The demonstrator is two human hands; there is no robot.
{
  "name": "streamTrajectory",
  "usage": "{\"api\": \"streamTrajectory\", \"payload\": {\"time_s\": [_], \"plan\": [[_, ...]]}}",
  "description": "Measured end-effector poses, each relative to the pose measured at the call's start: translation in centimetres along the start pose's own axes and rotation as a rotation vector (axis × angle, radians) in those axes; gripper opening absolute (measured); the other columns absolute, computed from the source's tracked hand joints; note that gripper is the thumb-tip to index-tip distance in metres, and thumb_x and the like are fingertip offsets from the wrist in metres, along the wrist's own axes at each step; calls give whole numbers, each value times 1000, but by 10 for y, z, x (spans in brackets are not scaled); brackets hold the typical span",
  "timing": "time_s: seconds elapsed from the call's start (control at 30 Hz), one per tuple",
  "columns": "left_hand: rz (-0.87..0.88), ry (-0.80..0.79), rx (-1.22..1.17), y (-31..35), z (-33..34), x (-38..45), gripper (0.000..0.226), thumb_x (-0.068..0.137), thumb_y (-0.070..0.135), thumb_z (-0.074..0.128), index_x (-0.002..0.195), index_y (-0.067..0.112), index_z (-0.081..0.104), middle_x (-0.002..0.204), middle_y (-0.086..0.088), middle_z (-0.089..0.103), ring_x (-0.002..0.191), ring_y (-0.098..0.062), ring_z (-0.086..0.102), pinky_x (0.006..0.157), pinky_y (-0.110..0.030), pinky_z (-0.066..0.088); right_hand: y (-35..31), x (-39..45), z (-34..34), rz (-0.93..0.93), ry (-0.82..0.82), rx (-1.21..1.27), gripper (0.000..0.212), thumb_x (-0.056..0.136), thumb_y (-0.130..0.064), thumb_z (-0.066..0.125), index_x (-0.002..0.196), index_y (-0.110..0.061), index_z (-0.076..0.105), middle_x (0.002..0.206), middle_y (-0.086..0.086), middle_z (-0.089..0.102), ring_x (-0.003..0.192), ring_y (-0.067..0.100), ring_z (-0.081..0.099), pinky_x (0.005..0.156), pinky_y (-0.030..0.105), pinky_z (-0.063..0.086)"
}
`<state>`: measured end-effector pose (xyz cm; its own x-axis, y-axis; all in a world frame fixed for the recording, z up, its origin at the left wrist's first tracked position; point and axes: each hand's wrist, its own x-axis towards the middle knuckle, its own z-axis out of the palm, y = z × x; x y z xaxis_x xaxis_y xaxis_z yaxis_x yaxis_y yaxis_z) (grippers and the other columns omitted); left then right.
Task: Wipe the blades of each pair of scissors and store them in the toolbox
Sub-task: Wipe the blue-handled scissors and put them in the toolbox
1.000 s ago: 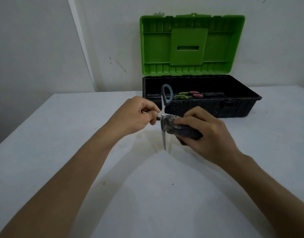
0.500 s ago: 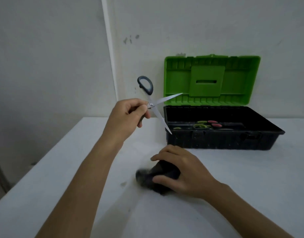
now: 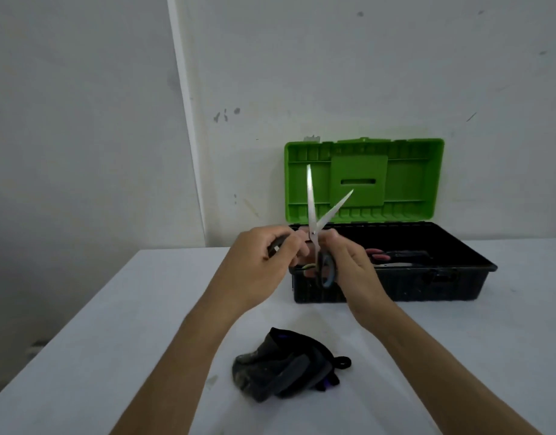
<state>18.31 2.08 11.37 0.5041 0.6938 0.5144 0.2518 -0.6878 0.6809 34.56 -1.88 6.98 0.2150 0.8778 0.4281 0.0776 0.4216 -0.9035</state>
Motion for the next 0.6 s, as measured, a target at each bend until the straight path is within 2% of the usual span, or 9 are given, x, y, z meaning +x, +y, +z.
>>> {"api": "streamTrajectory", "payload": {"time_s": [0.07,0.13,0.2,0.27,0.33,0.47,0.6], "plan": [[10,73,68,-7,9,5,31,100,35,49,79,25,70,65,18,64,63,-1,58,60,-17,43,2,-5,7,-20,15,12,38,102,-33,43,92,-13,73,77,13,71,63,21,62,58,33,52],[-3,147,80,-15,21,11,33,102,34,45,77,24,65,59,15,58,58,-3,52,55,-17,38,5,-7,11,-40,89,-29,35,105,-28,44,90,-18,74,70,10,70,56,19,56,49,32,46],[5,241,47,-20,32,15,35,103,31,43,74,22,61,57,7,52,54,-6,48,53,-19,36,4,-8,11,-39,125,-57,25,104,-24,49,103,-20,73,72,8,71,53,19,54,47,31,45],[-24,336,-52,-23,39,19,32,104,26,42,75,22,56,60,7,48,54,-4,45,52,-16,35,4,-10,5,19,98,-47,19,102,-20,54,115,-17,67,80,7,74,49,19,54,45,29,47],[-124,367,-190,-24,40,25,27,104,26,42,82,21,56,64,9,47,54,-1,43,52,-15,36,5,-11,-4,99,91,-20,16,99,-17,59,111,-12,67,86,7,76,50,18,59,47,29,52],[-342,179,-438,-27,52,40,19,104,30,40,90,19,47,70,6,41,59,-6,39,59,-23,34,7,-5,-19,181,167,95,13,93,-13,65,102,-6,70,86,11,77,67,22,72,63,28,60],[-369,178,-546,-24,69,57,18,104,29,40,88,22,39,80,2,40,73,-14,39,64,-27,36,11,9,-22,169,220,144,11,91,-13,67,98,-5,70,84,12,76,72,22,74,68,29,61]]}}
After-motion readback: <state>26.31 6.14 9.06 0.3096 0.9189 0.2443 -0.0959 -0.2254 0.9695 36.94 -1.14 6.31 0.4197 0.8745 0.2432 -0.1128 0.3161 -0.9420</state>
